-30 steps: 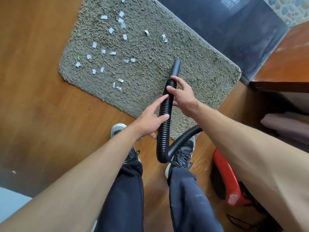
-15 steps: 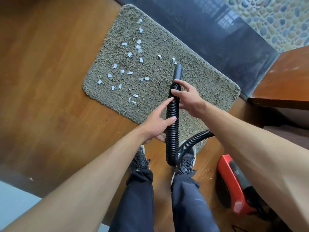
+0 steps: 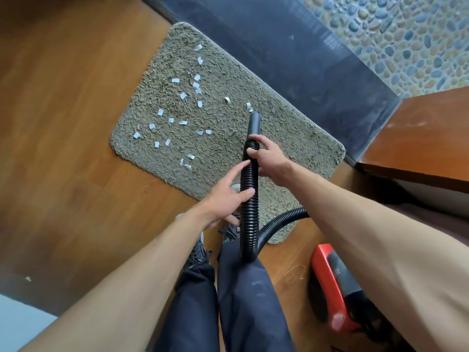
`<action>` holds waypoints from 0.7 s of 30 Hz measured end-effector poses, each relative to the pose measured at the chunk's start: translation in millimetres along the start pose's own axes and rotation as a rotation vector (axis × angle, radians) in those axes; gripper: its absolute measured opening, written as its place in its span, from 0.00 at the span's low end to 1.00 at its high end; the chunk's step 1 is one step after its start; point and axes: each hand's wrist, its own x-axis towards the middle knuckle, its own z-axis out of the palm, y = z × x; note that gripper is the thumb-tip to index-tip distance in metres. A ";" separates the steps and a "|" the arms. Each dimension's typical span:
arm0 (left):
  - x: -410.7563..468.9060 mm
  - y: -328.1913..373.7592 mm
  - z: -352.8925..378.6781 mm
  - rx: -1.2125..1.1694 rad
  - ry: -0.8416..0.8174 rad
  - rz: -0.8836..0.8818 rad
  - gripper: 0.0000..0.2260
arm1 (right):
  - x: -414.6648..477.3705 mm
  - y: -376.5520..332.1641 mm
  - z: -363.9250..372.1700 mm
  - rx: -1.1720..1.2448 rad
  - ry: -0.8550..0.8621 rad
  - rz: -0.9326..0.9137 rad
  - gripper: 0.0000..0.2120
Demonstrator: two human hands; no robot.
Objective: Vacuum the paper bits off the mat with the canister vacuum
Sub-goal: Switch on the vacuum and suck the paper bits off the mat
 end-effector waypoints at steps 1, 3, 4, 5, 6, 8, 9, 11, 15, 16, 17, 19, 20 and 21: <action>4.5 1.3 0.6 0.001 0.006 -0.004 0.29 | 4.7 -0.7 -2.0 -0.008 -0.006 0.004 0.18; 14.1 3.6 2.0 -0.003 0.010 -0.011 0.29 | 14.9 -1.7 -6.2 -0.013 -0.016 0.016 0.19; 18.9 4.8 2.6 -0.005 0.012 -0.012 0.29 | 19.3 -2.3 -7.9 -0.013 -0.019 0.019 0.19; 23.8 5.7 3.0 -0.003 0.016 -0.013 0.28 | 23.6 -3.2 -9.6 -0.014 -0.020 0.019 0.20; 28.4 6.6 3.0 0.002 0.024 -0.016 0.28 | 27.6 -4.1 -10.8 -0.015 -0.024 0.019 0.20; 35.3 8.7 1.8 0.010 0.044 -0.019 0.29 | 35.2 -5.5 -11.6 -0.018 -0.038 0.017 0.20; 38.1 10.5 1.3 0.011 0.051 -0.022 0.29 | 38.3 -6.3 -11.6 -0.021 -0.046 0.015 0.20; 41.7 12.7 -0.3 0.012 0.061 -0.036 0.28 | 44.7 -7.3 -11.4 -0.024 -0.057 0.013 0.20; 46.5 15.1 -1.1 0.019 0.068 -0.044 0.28 | 52.6 -9.1 -11.9 -0.038 -0.060 0.011 0.20; 47.6 15.2 -1.5 0.022 0.069 -0.045 0.28 | 53.7 -9.0 -12.5 -0.049 -0.061 0.004 0.20; 48.0 14.5 -1.9 0.024 0.067 -0.047 0.28 | 54.4 -8.5 -13.0 -0.063 -0.062 -0.005 0.20; 48.8 14.1 -2.2 0.031 0.054 -0.049 0.29 | 54.8 -7.0 -14.3 -0.073 -0.060 -0.023 0.20; 48.4 14.3 -2.4 0.036 0.048 -0.048 0.29 | 54.6 -6.1 -14.7 -0.070 -0.058 -0.031 0.20; 48.3 14.1 -2.7 0.038 0.046 -0.048 0.29 | 54.5 -5.2 -14.6 -0.066 -0.054 -0.036 0.19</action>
